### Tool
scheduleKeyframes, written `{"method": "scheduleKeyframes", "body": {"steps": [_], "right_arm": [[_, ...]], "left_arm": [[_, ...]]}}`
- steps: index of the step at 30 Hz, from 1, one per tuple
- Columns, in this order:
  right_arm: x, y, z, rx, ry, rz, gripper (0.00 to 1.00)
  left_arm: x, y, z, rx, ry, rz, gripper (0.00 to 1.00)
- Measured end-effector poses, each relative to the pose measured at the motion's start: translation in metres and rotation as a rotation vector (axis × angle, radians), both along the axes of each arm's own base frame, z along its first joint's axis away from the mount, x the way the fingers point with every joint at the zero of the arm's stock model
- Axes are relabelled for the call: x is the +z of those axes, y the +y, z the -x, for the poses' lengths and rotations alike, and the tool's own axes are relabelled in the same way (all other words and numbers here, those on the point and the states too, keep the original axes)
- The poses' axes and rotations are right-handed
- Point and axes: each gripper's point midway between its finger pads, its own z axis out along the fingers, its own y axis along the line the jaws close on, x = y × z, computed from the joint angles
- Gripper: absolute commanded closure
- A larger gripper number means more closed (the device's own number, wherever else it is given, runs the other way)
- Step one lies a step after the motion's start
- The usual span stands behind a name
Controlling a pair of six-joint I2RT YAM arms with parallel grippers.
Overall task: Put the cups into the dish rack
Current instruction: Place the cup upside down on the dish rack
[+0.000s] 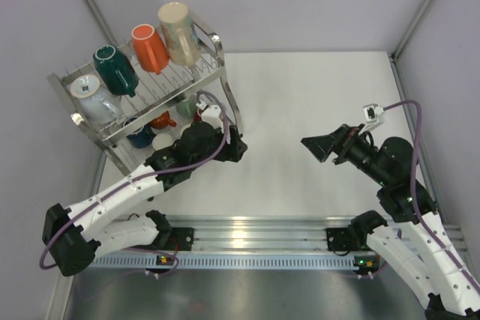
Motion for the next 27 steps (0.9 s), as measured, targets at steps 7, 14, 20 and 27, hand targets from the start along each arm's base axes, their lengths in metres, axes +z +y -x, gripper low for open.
{"method": "scheduleKeyframes", "body": {"steps": [7, 14, 20, 27], "right_arm": [[-0.023, -0.006, 0.003, -0.013, 0.069, 0.080, 0.01], [-0.034, -0.032, 0.000, -0.118, 0.199, 0.256, 0.01], [-0.022, -0.043, 0.001, -0.138, 0.173, 0.330, 0.01], [-0.004, -0.043, 0.021, -0.100, 0.070, 0.282, 0.01]], "left_arm": [[0.045, -0.067, 0.048, -0.346, 0.005, 0.190, 0.02], [0.085, -0.084, 0.069, -0.458, -0.046, 0.283, 0.02], [0.130, -0.062, 0.079, -0.438, -0.164, 0.366, 0.02], [0.170, -0.032, 0.093, -0.405, -0.283, 0.451, 0.02]]}}
